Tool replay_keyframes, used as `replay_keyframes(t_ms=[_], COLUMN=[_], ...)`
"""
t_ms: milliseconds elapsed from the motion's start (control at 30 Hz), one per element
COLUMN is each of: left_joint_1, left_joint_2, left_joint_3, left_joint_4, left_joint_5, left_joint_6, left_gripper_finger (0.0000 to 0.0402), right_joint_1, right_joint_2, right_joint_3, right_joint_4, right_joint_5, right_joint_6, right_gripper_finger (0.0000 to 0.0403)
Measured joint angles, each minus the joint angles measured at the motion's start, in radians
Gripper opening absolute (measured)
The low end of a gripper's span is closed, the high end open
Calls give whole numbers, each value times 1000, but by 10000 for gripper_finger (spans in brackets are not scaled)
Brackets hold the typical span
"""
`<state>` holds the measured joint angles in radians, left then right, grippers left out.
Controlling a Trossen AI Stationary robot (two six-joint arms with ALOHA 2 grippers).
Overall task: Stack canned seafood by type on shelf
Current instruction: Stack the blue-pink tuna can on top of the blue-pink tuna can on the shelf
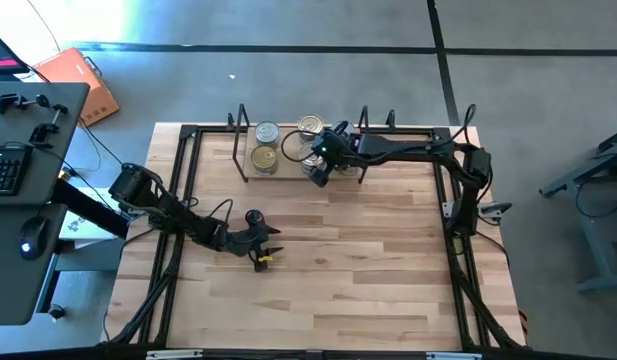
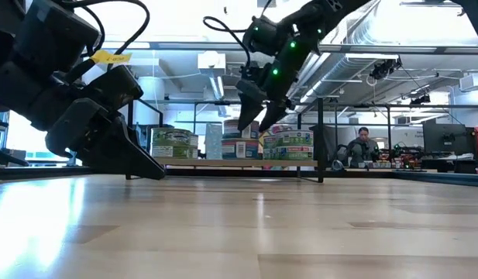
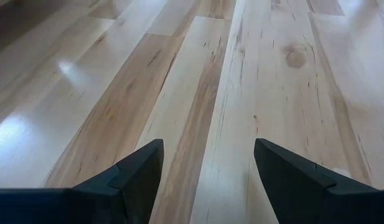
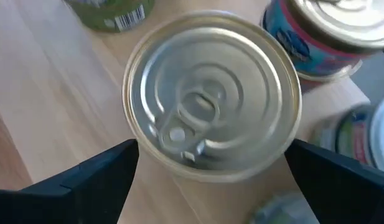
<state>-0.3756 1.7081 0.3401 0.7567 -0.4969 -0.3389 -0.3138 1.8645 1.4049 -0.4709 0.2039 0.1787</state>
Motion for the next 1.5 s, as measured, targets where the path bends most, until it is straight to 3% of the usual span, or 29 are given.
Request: replay_keyframes(t_ms=[233, 367, 567, 967, 1500], left_joint_1=[0, 0, 0, 0, 0], left_joint_2=[0, 0, 0, 0, 0], left_joint_3=[0, 0, 0, 0, 0], left_joint_4=[0, 0, 0, 5, 5], left_joint_5=[0, 0, 0, 0, 0], left_joint_6=[0, 0, 8, 9, 2], left_gripper_finger=[245, 245, 245, 245, 245], right_joint_1=[0, 0, 0, 2, -7], right_joint_2=[0, 0, 0, 0, 1], right_joint_3=[145, 219, 245, 167, 90], right_joint_4=[-277, -427, -533, -479, -380], right_joint_5=[52, 106, 184, 249, 179], right_joint_6=[-11, -43, -75, -109, -102], right_gripper_finger=[397, 366, 260, 12, 1])
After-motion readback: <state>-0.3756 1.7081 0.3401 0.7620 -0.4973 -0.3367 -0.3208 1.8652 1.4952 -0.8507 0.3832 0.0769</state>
